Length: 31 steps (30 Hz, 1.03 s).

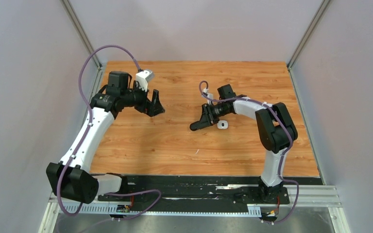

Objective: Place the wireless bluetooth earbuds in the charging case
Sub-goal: Place the charging case at the center of the board, then reset both arms

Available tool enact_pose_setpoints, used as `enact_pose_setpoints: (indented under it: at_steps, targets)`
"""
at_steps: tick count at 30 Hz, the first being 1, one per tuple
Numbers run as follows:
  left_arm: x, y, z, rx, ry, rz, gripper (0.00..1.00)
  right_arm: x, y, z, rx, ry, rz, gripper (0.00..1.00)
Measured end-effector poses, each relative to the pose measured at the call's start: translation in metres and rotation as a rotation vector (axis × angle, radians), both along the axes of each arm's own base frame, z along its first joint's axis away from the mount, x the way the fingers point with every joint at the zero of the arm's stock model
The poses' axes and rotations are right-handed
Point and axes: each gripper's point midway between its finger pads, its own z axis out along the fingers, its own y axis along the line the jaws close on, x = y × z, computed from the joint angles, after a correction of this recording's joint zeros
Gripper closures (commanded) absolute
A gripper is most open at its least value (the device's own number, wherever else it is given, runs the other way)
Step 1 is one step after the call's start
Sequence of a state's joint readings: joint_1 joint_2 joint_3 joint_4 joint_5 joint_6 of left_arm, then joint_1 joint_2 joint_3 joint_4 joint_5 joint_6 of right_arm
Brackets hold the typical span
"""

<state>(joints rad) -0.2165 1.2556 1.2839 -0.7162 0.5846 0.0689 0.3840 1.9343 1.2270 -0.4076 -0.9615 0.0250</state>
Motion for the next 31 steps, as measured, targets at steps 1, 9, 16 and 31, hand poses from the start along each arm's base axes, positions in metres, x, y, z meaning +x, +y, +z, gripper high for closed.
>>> enact_pose_setpoints:
  at_steps: [1, 9, 16, 31]
  targets:
    - [-0.003, 0.000, -0.011, -0.003, 0.046, 0.016, 0.00, -0.001, -0.002, -0.006, -0.022, 0.006, -0.009, 0.85]
    - [-0.007, 0.001, -0.037, -0.015, 0.163, 0.076, 0.00, 0.012, -0.012, -0.027, -0.150, -0.030, -0.081, 0.62]
    - [-0.001, 0.000, -0.045, -0.013, 0.201, 0.085, 0.00, 0.020, -0.028, -0.038, -0.227, -0.039, -0.137, 0.54]
    - [0.033, 0.034, -0.054, 0.129, 0.115, 0.294, 0.00, 0.116, -0.140, 0.193, -0.320, -0.677, -0.670, 0.00]
